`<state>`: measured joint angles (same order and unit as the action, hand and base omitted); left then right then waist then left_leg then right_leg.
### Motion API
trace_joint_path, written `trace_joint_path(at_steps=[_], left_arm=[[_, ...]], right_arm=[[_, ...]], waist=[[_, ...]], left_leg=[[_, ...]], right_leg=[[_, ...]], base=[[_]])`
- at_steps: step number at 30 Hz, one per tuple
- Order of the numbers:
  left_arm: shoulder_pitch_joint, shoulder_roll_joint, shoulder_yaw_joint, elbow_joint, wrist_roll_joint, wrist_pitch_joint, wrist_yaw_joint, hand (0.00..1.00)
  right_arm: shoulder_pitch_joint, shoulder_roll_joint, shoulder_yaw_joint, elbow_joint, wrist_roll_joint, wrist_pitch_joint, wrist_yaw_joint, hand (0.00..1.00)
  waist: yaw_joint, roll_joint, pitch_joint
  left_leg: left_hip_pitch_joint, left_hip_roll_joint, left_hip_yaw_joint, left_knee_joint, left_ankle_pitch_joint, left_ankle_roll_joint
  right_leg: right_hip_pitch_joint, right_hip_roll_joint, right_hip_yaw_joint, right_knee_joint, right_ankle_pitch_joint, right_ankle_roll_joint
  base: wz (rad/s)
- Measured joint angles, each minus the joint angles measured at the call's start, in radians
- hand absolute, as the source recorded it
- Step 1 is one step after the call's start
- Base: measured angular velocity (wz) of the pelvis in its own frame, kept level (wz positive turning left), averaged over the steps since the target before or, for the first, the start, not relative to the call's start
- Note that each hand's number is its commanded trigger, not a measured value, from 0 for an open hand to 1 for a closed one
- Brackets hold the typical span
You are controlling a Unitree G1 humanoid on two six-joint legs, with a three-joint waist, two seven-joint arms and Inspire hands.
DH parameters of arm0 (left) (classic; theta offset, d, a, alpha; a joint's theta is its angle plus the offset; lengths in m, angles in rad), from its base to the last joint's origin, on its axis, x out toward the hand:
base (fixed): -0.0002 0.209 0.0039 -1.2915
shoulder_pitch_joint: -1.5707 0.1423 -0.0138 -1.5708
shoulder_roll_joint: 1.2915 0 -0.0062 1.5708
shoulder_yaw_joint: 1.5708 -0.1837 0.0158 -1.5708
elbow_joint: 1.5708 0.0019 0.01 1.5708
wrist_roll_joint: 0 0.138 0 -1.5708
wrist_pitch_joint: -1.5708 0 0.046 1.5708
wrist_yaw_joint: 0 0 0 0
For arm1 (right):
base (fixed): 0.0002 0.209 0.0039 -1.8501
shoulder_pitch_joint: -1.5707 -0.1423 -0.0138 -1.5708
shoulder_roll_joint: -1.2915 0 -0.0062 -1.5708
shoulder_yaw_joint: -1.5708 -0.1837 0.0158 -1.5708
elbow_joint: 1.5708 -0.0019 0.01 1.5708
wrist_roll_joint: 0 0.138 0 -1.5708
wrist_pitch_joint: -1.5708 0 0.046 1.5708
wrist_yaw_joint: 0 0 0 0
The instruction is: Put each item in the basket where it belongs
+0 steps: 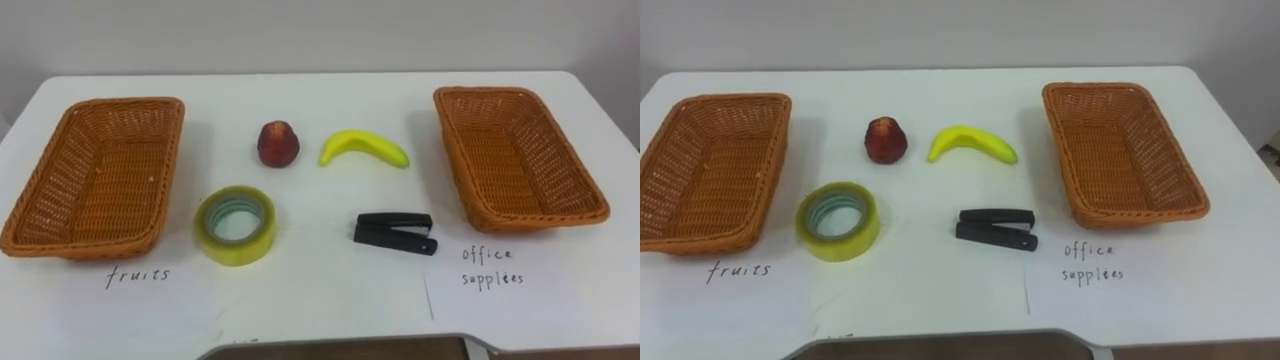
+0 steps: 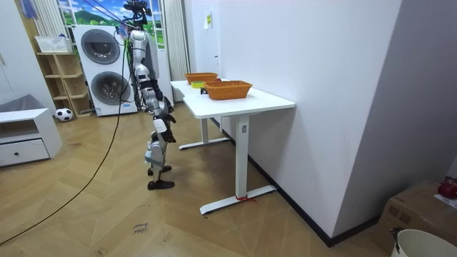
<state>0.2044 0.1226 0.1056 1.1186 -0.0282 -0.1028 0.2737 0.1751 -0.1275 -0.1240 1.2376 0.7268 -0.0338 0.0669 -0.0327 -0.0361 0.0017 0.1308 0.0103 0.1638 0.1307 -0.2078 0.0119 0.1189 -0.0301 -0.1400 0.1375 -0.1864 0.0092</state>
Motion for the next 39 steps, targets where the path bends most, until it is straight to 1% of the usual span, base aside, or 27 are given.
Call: trace_joint_path(at_steps=[1, 2, 3, 5, 7, 8, 9, 11, 12, 14, 15, 17, 18, 21, 22, 24, 27, 29, 30, 31, 33, 35, 37, 39], left_arm=[[0.005, 0.000, 0.010, 0.000, 0.000, 0.000, 0.000, 0.00], [0.011, 0.003, 0.013, 0.000, 0.000, 0.000, 0.000, 0.00], [0.011, 0.004, 0.020, 0.000, 0.000, 0.001, 0.000, 0.00], [0.011, 0.004, 0.044, -0.001, 0.001, 0.001, 0.002, 0.00], [0.013, 0.004, 0.059, 0.000, 0.001, 0.001, 0.011, 0.00], [0.017, 0.004, 0.071, 0.000, 0.001, 0.001, 0.020, 0.00], [0.019, 0.004, 0.079, 0.000, 0.002, 0.001, 0.023, 0.00], [0.026, 0.010, 0.090, -0.001, 0.011, 0.003, 0.028, 0.00], [0.027, 0.012, 0.092, -0.001, 0.021, 0.004, 0.028, 0.00], [0.028, 0.013, 0.119, -0.003, 0.042, 0.008, 0.028, 0.00], [0.029, 0.015, 0.119, -0.003, 0.042, 0.011, 0.028, 0.00], [0.035, 0.015, 0.119, -0.022, 0.042, 0.017, 0.028, 0.00], [0.041, 0.016, 0.119, -0.040, 0.043, 0.017, 0.027, 0.00], [0.047, 0.018, 0.119, -0.048, 0.041, 0.017, 0.028, 0.00], [0.045, 0.018, 0.118, -0.047, 0.039, 0.017, 0.030, 0.00], [0.045, 0.018, 0.114, -0.047, 0.038, 0.017, 0.030, 0.00], [0.044, 0.018, 0.114, -0.049, 0.039, 0.018, 0.030, 0.00], [0.050, 0.018, 0.114, -0.053, 0.040, 0.018, 0.029, 0.00], [0.051, 0.018, 0.114, -0.057, 0.040, 0.019, 0.029, 0.00], [0.051, 0.018, 0.114, -0.066, 0.041, 0.021, 0.028, 0.00], [0.054, 0.017, 0.114, -0.079, 0.044, 0.027, 0.028, 0.00], [0.060, 0.017, 0.113, -0.079, 0.061, 0.031, 0.028, 0.00], [0.061, 0.017, 0.109, -0.078, 0.061, 0.031, 0.028, 0.00], [0.062, 0.016, 0.104, -0.077, 0.059, 0.033, 0.027, 0.00]], right_arm=[[0.005, 0.000, -0.034, 0.000, 0.026, 0.000, -0.012, 0.00], [0.006, -0.001, -0.063, -0.002, 0.057, 0.000, -0.029, 0.00], [0.005, -0.002, -0.092, -0.004, 0.082, 0.000, -0.043, 0.00], [0.012, -0.002, -0.141, -0.012, 0.125, 0.000, -0.062, 0.00], [0.012, -0.003, -0.178, -0.044, 0.161, -0.001, -0.085, 0.00], [0.013, -0.004, -0.197, -0.068, 0.188, -0.001, -0.103, 0.00], [0.014, -0.004, -0.213, -0.082, 0.194, 0.000, -0.112, 0.00], [0.026, -0.004, -0.276, -0.148, 0.211, -0.001, -0.160, 0.00], [0.028, -0.004, -0.292, -0.160, 0.212, -0.001, -0.172, 0.00], [0.031, -0.004, -0.336, -0.207, 0.215, -0.008, -0.225, 0.00], [0.035, -0.005, -0.344, -0.228, 0.214, -0.021, -0.250, 0.00], [0.034, -0.007, -0.352, -0.251, 0.213, -0.031, -0.286, 0.00], [0.036, -0.008, -0.356, -0.273, 0.212, -0.031, -0.313, 0.00], [0.028, -0.009, -0.380, -0.324, 0.216, -0.033, -0.365, 0.00], [0.027, -0.012, -0.380, -0.355, 0.225, -0.038, -0.392, 0.00], [0.027, -0.017, -0.380, -0.424, 0.257, -0.043, -0.449, 0.00], [0.030, -0.020, -0.382, -0.518, 0.268, -0.044, -0.515, 0.00], [0.030, -0.033, -0.382, -0.602, 0.266, -0.063, -0.572, 0.00], [0.031, -0.037, -0.382, -0.620, 0.266, -0.068, -0.582, 0.00], [0.034, -0.047, -0.383, -0.646, 0.261, -0.077, -0.597, 0.00], [0.039, -0.054, -0.392, -0.695, 0.244, -0.078, -0.625, 0.00], [0.042, -0.058, -0.402, -0.754, 0.189, -0.082, -0.669, 0.00], [0.041, -0.063, -0.408, -0.791, 0.146, -0.086, -0.702, 0.00], [0.040, -0.067, -0.410, -0.860, 0.097, -0.090, -0.751, 0.00]], waist=[[-0.009, -0.004, -0.0025], [-0.019, 0.000, -0.0074], [-0.026, -0.005, -0.0071], [-0.032, -0.004, -0.0078], [-0.032, -0.005, -0.0070], [-0.036, -0.010, -0.0041], [-0.045, -0.011, -0.0045], [-0.061, -0.010, -0.0039], [-0.065, -0.012, -0.0035], [-0.073, -0.018, -0.0027], [-0.076, -0.020, -0.0024], [-0.079, -0.024, -0.0027], [-0.079, -0.026, -0.0032], [-0.081, -0.026, -0.0032], [-0.083, -0.028, -0.0047], [-0.085, -0.029, -0.0030], [-0.093, -0.030, -0.0017], [-0.099, -0.033, -0.0031], [-0.101, -0.032, -0.0029], [-0.102, -0.035, -0.0047], [-0.102, -0.038, -0.0044], [-0.100, -0.039, -0.0045], [-0.100, -0.039, -0.0039], [-0.101, -0.038, -0.0021]], left_leg=[[0.000, -0.001, 0.001, -0.001, 0.000, 0.000], [0.001, -0.001, 0.002, -0.001, 0.000, 0.000], [0.003, -0.001, 0.004, -0.001, 0.000, 0.000], [0.005, 0.000, 0.006, -0.001, 0.000, 0.000], [0.005, 0.002, 0.023, -0.002, 0.000, 0.000], [0.005, 0.003, 0.027, -0.002, -0.001, -0.001], [0.005, 0.003, 0.025, -0.002, -0.001, -0.001], [0.004, 0.003, 0.023, -0.001, -0.007, 0.001], [0.004, 0.003, 0.023, -0.001, -0.007, 0.001], [0.002, 0.003, 0.023, -0.001, -0.008, 0.001], [0.001, 0.003, 0.023, -0.001, -0.008, 0.001], [-0.001, 0.003, 0.026, -0.001, -0.008, 0.001], [0.000, 0.003, 0.027, -0.001, -0.008, 0.001], [0.000, 0.002, 0.029, -0.003, -0.008, 0.001], [0.001, 0.002, 0.029, -0.003, -0.008, 0.001], [0.002, 0.002, 0.032, -0.002, -0.008, 0.002], [0.000, 0.002, 0.033, -0.003, -0.008, 0.002], [-0.005, 0.002, 0.039, -0.004, -0.008, 0.002], [-0.007, 0.002, 0.039, -0.004, -0.008, 0.002], [-0.011, 0.002, 0.039, -0.003, -0.008, 0.002], [-0.019, 0.002, 0.039, -0.003, -0.008, 0.002], [-0.019, 0.002, 0.040, -0.003, -0.007, 0.002], [-0.018, 0.001, 0.041, -0.005, -0.007, 0.002], [-0.018, 0.001, 0.041, -0.005, -0.007, 0.002]], right_leg=[[0.001, 0.000, 0.001, 0.001, 0.000, 0.001], [0.001, 0.000, 0.002, 0.002, 0.000, 0.001], [0.000, 0.000, 0.003, 0.003, 0.000, 0.001], [-0.005, 0.000, 0.006, 0.008, 0.000, 0.001], [-0.016, 0.002, 0.016, 0.017, 0.000, 0.000], [-0.018, 0.003, 0.024, 0.017, 0.001, 0.000], [-0.018, 0.003, 0.025, 0.017, 0.001, 0.000], [-0.016, 0.004, 0.025, 0.017, 0.001, 0.000], [-0.016, 0.004, 0.026, 0.017, 0.001, 0.000], [-0.019, 0.004, 0.029, 0.018, 0.000, 0.000], [-0.021, 0.004, 0.030, 0.019, 0.000, 0.001], [-0.025, 0.004, 0.031, 0.020, 0.000, 0.001], [-0.025, 0.004, 0.030, 0.021, 0.000, 0.001], [-0.027, 0.003, 0.031, 0.022, 0.000, 0.001], [-0.029, 0.003, 0.031, 0.024, -0.001, 0.002], [-0.034, 0.002, 0.034, 0.033, -0.001, 0.003], [-0.036, 0.002, 0.036, 0.033, -0.001, 0.003], [-0.040, 0.003, 0.044, 0.033, -0.002, 0.003], [-0.041, 0.003, 0.045, 0.033, -0.002, 0.003], [-0.045, 0.004, 0.045, 0.033, -0.002, 0.003], [-0.050, 0.004, 0.045, 0.035, -0.002, 0.003], [-0.049, 0.004, 0.052, 0.034, -0.002, 0.003], [-0.049, 0.004, 0.056, 0.033, -0.002, 0.003], [-0.049, 0.004, 0.050, 0.033, -0.002, 0.003]], base=[[0.00], [0.00], [-0.03], [-0.08], [-0.22], [-0.18], [-0.11], [0.00], [0.00], [-0.02], [0.00], [0.00], [0.00], [0.00], [0.00], [-0.04], [-0.02], [-0.06], [0.00], [0.00], [0.00], [0.00], [-0.02], [0.00]])
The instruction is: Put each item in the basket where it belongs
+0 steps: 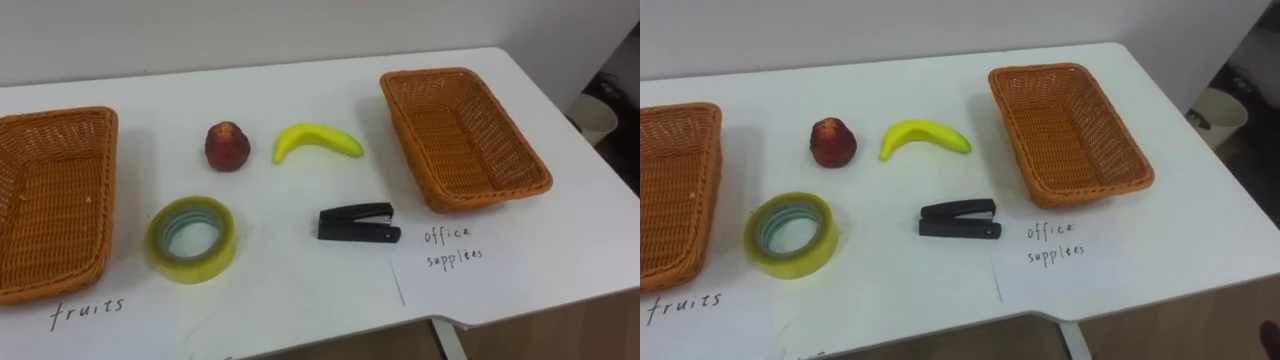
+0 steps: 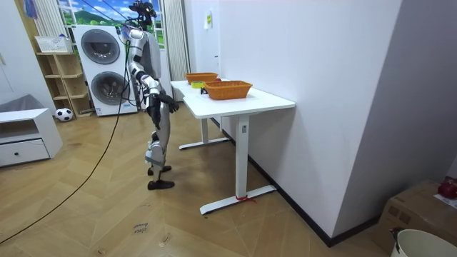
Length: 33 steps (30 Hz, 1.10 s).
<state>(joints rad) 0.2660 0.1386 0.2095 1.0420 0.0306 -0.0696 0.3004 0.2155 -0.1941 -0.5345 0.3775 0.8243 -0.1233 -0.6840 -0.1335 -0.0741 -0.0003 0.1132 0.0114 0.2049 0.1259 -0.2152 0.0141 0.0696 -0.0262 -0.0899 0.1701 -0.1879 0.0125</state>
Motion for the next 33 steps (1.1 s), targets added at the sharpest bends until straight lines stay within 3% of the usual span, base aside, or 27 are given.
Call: trace_joint_path(at_steps=[5, 14, 18, 27, 33], left_arm=[[-0.002, -0.001, -0.019, -0.005, 0.002, 0.002, -0.001, 0.00], [0.000, -0.002, -0.021, -0.007, 0.002, 0.005, -0.002, 0.00], [0.002, -0.005, -0.021, -0.015, 0.002, 0.005, -0.009, 0.00], [0.024, -0.003, -0.021, -0.009, 0.003, 0.014, -0.037, 0.00], [0.020, 0.001, -0.027, 0.002, 0.004, 0.014, -0.047, 0.00]], right_arm=[[0.000, -0.007, -0.002, -0.130, -0.073, -0.030, -0.060, 0.00], [0.000, -0.009, -0.008, -0.333, -0.092, -0.032, -0.126, 0.00], [-0.005, -0.010, -0.008, -0.390, -0.230, -0.032, -0.161, 0.00], [-0.020, -0.061, -0.009, -0.521, -0.366, -0.029, -0.170, 0.00], [-0.039, -0.097, -0.008, -0.590, -0.432, -0.030, -0.148, 0.00]], waist=[[-0.002, 0.005, 0.0036], [0.003, 0.004, 0.0030], [0.007, 0.002, 0.0021], [0.005, -0.020, 0.0035], [0.008, -0.020, 0.0027]], left_leg=[[-0.001, 0.000, -0.007, -0.003, 0.000, 0.000], [-0.002, 0.000, -0.005, -0.006, 0.000, 0.000], [-0.017, 0.001, -0.001, -0.001, 0.000, 0.000], [-0.016, 0.001, -0.005, 0.005, 0.000, 0.000], [-0.018, 0.001, -0.016, 0.006, 0.000, 0.000]], right_leg=[[-0.001, 0.001, -0.003, -0.001, 0.000, 0.000], [-0.004, 0.002, -0.001, 0.002, 0.000, 0.000], [-0.027, 0.002, 0.001, 0.017, 0.000, 0.000], [-0.020, 0.001, -0.001, 0.016, 0.000, 0.000], [-0.020, 0.001, -0.009, 0.017, 0.000, 0.000]], base=[[0.01], [0.00], [-0.01], [0.01], [0.02]])
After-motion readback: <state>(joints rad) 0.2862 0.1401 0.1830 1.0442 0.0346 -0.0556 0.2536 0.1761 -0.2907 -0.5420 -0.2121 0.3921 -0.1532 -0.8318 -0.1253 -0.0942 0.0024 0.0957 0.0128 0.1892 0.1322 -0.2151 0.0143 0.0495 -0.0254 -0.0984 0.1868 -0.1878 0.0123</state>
